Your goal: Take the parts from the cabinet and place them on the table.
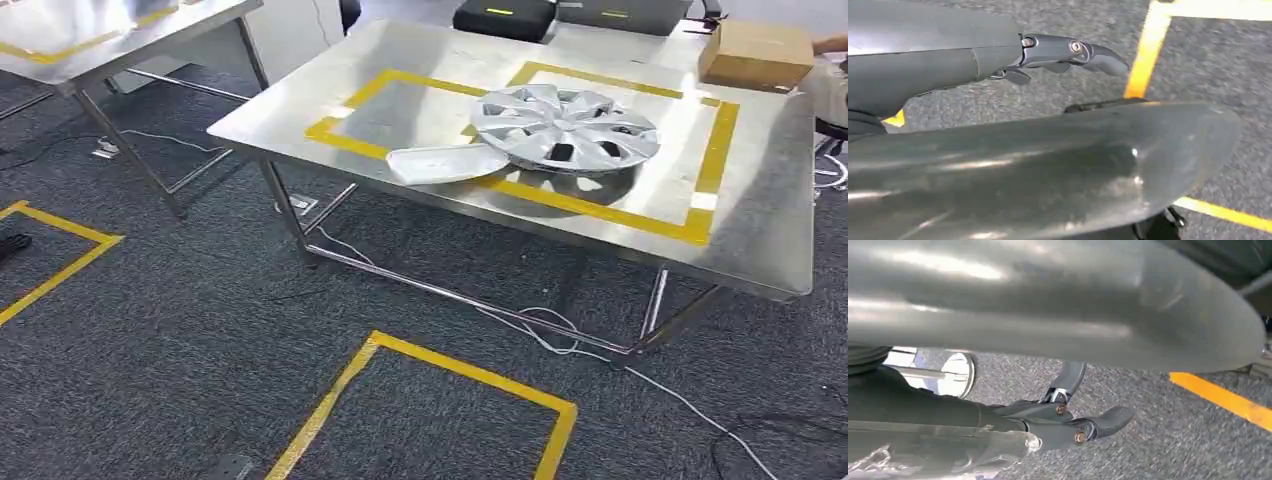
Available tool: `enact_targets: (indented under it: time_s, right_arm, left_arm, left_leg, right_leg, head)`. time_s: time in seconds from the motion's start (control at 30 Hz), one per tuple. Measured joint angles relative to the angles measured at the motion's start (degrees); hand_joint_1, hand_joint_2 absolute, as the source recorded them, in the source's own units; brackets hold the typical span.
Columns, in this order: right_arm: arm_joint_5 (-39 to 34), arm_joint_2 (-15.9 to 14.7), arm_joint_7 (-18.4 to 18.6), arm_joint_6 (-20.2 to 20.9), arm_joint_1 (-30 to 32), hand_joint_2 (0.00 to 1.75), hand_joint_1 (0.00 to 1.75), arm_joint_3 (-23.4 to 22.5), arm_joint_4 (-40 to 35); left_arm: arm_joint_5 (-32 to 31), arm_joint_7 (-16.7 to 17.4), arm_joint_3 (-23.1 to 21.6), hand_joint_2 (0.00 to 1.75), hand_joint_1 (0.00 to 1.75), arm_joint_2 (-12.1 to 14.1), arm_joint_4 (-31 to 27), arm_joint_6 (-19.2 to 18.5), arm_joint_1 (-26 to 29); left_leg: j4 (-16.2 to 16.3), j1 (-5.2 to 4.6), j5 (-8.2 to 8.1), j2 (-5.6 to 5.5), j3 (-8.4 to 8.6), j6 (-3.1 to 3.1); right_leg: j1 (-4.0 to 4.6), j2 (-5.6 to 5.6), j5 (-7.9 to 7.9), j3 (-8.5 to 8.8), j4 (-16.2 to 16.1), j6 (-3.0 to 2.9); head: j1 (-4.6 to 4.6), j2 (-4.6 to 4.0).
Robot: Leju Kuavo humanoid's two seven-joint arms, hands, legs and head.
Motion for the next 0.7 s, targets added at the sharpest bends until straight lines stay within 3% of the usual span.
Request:
enact_targets:
  time_s: [0.03, 0.07, 0.13, 0.17, 0.2, 0.23, 0.27, 0.3, 0.33, 0.4, 0.47, 0.5, 0.53, 0.57, 0.63, 0.67, 0.7]
  right_arm:
    - [0.2, 0.0, -0.3, -0.1, 0.0, 0.00, 0.00, -0.1, 0.0]
    - [0.3, 0.0, -0.5, -0.1, 0.0, 0.00, 0.00, -0.1, 0.1]
    - [0.7, 0.0, -0.8, -0.3, 0.1, 0.00, 0.00, -0.1, 0.2]
    - [0.7, 0.0, -0.8, -0.4, 0.1, 0.00, 0.00, -0.2, 0.2]
    - [0.7, 0.0, -0.9, -0.5, 0.2, 0.00, 0.00, -0.2, 0.2]
    - [0.5, 0.0, -1.0, -0.6, 0.1, 0.00, 0.00, -0.3, 0.2]
    - [0.2, 0.0, -1.2, -0.6, 0.1, 0.00, 0.00, -0.5, 0.2]
    - [-0.2, 0.0, -1.4, -0.8, 0.1, 0.00, 0.00, -0.7, 0.2]
    - [-0.6, 0.0, -1.6, -1.0, -0.1, 0.00, 0.00, -1.0, 0.2]
    - [-0.9, 0.0, -1.6, -1.3, -0.2, 0.00, 0.00, -1.6, 0.2]
    - [-1.0, 0.0, -1.5, -1.4, -0.2, 0.00, 0.00, -1.9, 0.2]
    - [-1.1, 0.0, -1.5, -1.5, -0.2, 0.00, 0.00, -2.1, 0.2]
    - [-1.4, 0.2, -1.5, -1.6, -0.2, 0.00, 0.00, -2.3, 0.2]
    - [-2.6, 0.3, -1.9, -1.6, -0.4, 0.00, 0.00, -2.6, 0.2]
    - [-8.8, 0.4, -3.9, -0.7, -0.7, 0.00, 0.00, -5.1, 0.1]
    - [-10.7, 0.4, -4.4, -0.6, -0.9, 0.00, 0.00, -6.5, 0.1]
    - [-11.5, 0.5, -4.7, -0.4, -1.1, 0.00, 0.00, -7.8, 0.1]
  left_arm:
    - [0.0, 0.1, 0.0, 0.00, 0.00, 0.0, 0.0, 0.0, 0.1]
    - [0.1, 0.1, 0.0, 0.00, 0.00, 0.0, 0.0, 0.0, 0.0]
    - [0.1, 0.4, 0.0, 0.00, 0.00, 0.1, 0.1, 0.0, -0.1]
    - [0.1, 0.6, 0.0, 0.00, 0.00, 0.1, 0.2, 0.0, -0.1]
    - [0.2, 0.8, 0.0, 0.00, 0.00, 0.1, 0.2, 0.0, 0.0]
    - [0.2, 0.8, 0.0, 0.00, 0.00, 0.2, 0.2, 0.0, 0.1]
    - [0.2, 0.8, 0.0, 0.00, 0.00, 0.2, 0.2, 0.0, 0.0]
    - [0.2, 0.8, 0.0, 0.00, 0.00, 0.2, 0.2, 0.1, -0.1]
    - [0.2, 0.8, 0.0, 0.00, 0.00, 0.1, 0.2, 0.1, -0.1]
    - [0.3, 0.8, 0.0, 0.00, 0.00, 0.2, 0.2, 0.2, -0.2]
    - [0.3, 0.8, 0.0, 0.00, 0.00, 0.2, 0.3, 0.2, -0.1]
    - [0.3, 0.8, 0.1, 0.00, 0.00, 0.2, 0.3, 0.2, 0.0]
    - [0.3, 0.9, 0.1, 0.00, 0.00, 0.4, 0.3, 0.2, 0.1]
    - [0.4, 0.9, 0.1, 0.00, 0.00, 0.4, 0.4, 0.2, 0.0]
    - [0.6, 0.9, 0.1, 0.00, 0.00, 0.4, 0.4, 0.2, -0.3]
    - [0.7, 0.9, 0.1, 0.00, 0.00, 0.4, 0.4, 0.2, -0.3]
    - [0.8, 0.9, 0.1, 0.00, 0.00, 0.4, 0.4, 0.2, -0.2]
  left_leg:
    - [0.0, -0.03, 0.28, -0.32, -0.24, 0.39]
    - [0.0, -0.09, 0.65, -0.64, -0.69, 0.70]
    - [0.1, -0.36, 1.33, -1.54, -1.59, 0.98]
    - [0.1, -0.50, 1.60, -1.97, -1.91, 1.04]
    - [0.1, -0.62, 1.82, -2.51, -2.13, 1.02]
    - [0.1, -0.72, 2.03, -3.05, -2.28, 0.99]
    - [0.1, -0.81, 2.21, -3.67, -2.34, 0.94]
    - [0.1, -0.84, 2.34, -4.34, -2.35, 0.81]
    - [0.1, -0.78, 2.50, -4.72, -2.51, 0.60]
    - [0.3, -0.67, 2.84, -5.38, -3.19, -0.02]
    - [0.1, -0.35, 3.30, -6.08, -3.54, -0.71]
    - [-0.1, -0.64, 3.62, -6.73, -3.58, -1.22]
    - [0.4, -0.65, 2.90, -5.62, -3.80, -1.26]
    - [2.6, -0.76, 0.92, -4.05, -5.03, -1.58]
    - [12.1, -0.50, -4.01, -2.65, -9.61, -2.30]
    - [16.2, -0.47, -5.51, -2.48, -11.53, -2.53]
    - [18.6, -0.44, -5.84, -2.31, -12.63, -2.74]
  right_leg:
    - [-0.14, 1.65, -2.21, -0.87, 2.1, 0.43]
    - [-0.18, 2.61, -5.04, -2.53, 6.4, 0.74]
    - [-0.16, 3.31, -9.50, -6.24, 16.0, 0.85]
    - [-0.15, 3.40, -10.03, -6.87, 18.1, 0.73]
    - [-0.13, 3.46, -9.29, -6.12, 17.3, 0.50]
    - [-0.05, 3.56, -7.45, -3.93, 14.0, 0.17]
    - [-0.01, 4.03, -5.07, -0.74, 8.6, -0.28]
    - [0.10, 5.23, -3.02, 2.74, 3.0, -0.77]
    - [0.04, 7.67, -3.59, 4.52, -0.4, -1.46]
    - [0.26, 6.97, -3.38, 4.81, -1.1, -1.09]
    - [0.44, 6.51, -3.18, 4.48, -1.0, -1.39]
    - [0.17, 5.83, -2.74, 4.55, -1.7, -1.84]
    - [-0.19, 5.04, -2.35, 4.76, -2.1, -2.02]
    - [-0.26, 4.63, -2.19, 4.70, -2.4, -2.33]
    - [-0.25, 3.18, -2.14, 4.41, -2.4, -2.46]
    - [-0.24, 2.50, -2.14, 4.32, -2.3, -2.46]
    - [-0.25, 1.86, -2.14, 4.29, -2.3, -2.45]
  head:
    - [0.07, 0.00]
    - [0.07, 0.00]
    - [0.07, 0.00]
    - [0.07, 0.00]
    - [0.02, 0.00]
    - [0.04, 0.00]
    - [0.04, 0.00]
    - [0.04, 0.00]
    - [0.04, 0.00]
    - [0.11, 0.00]
    - [0.02, 0.00]
    - [0.00, 0.00]
    - [-0.07, 0.00]
    - [-0.57, 0.00]
    - [-0.83, 0.00]
    - [-0.81, 0.00]
    - [-0.88, 0.00]
